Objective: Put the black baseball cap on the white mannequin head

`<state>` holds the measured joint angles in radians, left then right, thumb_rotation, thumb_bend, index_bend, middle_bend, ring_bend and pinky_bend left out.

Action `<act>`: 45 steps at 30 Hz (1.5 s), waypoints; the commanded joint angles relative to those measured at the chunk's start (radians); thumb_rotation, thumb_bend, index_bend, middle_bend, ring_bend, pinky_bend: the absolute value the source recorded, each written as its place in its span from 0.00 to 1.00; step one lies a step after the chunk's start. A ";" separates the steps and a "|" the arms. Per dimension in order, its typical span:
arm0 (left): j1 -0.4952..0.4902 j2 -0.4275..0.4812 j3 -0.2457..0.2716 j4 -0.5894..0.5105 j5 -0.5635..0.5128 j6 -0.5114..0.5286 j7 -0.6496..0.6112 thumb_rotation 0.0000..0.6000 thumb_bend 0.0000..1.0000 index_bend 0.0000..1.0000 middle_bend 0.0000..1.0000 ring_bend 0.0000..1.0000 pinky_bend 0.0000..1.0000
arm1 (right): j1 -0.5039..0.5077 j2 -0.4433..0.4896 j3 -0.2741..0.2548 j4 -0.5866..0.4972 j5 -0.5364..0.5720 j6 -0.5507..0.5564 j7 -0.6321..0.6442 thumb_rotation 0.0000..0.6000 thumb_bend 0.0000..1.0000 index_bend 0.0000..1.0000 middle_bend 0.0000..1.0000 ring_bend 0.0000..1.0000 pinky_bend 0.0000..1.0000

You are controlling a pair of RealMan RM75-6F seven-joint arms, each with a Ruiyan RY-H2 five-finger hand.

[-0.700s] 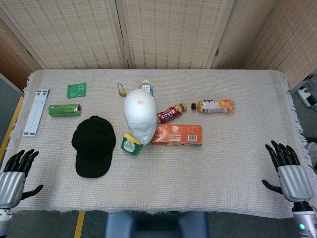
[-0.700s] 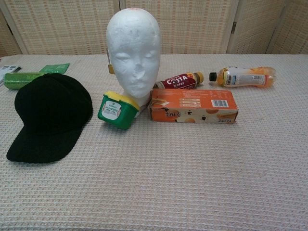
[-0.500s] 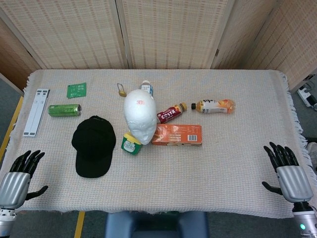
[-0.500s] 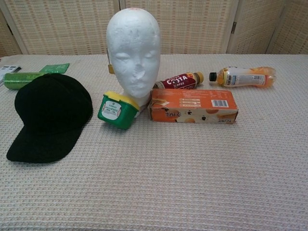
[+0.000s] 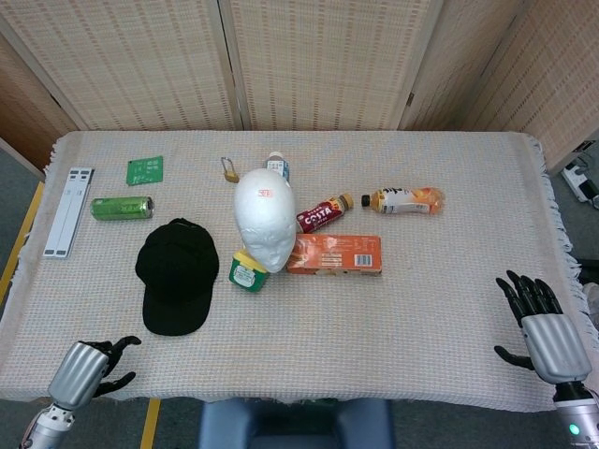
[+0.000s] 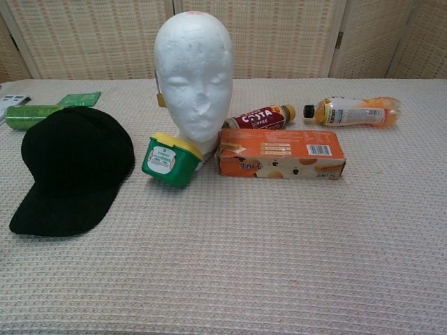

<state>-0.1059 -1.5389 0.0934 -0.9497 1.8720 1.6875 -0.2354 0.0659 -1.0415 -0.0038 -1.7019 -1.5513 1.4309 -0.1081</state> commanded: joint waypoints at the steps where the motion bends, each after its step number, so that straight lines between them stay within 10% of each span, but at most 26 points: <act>1: -0.015 -0.214 0.034 0.267 0.066 0.088 -0.130 1.00 0.16 0.52 1.00 0.99 1.00 | 0.003 0.008 -0.002 -0.003 -0.001 -0.007 0.007 1.00 0.04 0.00 0.00 0.00 0.00; 14: -0.086 -0.510 0.026 0.751 0.029 0.137 -0.216 1.00 0.26 0.44 1.00 0.99 1.00 | 0.007 0.055 -0.016 -0.025 -0.007 -0.028 0.061 1.00 0.05 0.00 0.00 0.00 0.00; 45: -0.168 -0.528 0.005 0.847 -0.124 -0.067 -0.160 1.00 0.35 0.37 1.00 0.99 1.00 | 0.012 0.059 -0.018 -0.031 0.013 -0.052 0.033 1.00 0.05 0.00 0.00 0.00 0.00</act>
<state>-0.2728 -2.0664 0.0996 -0.1034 1.7502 1.6216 -0.3952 0.0782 -0.9827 -0.0216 -1.7331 -1.5378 1.3786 -0.0750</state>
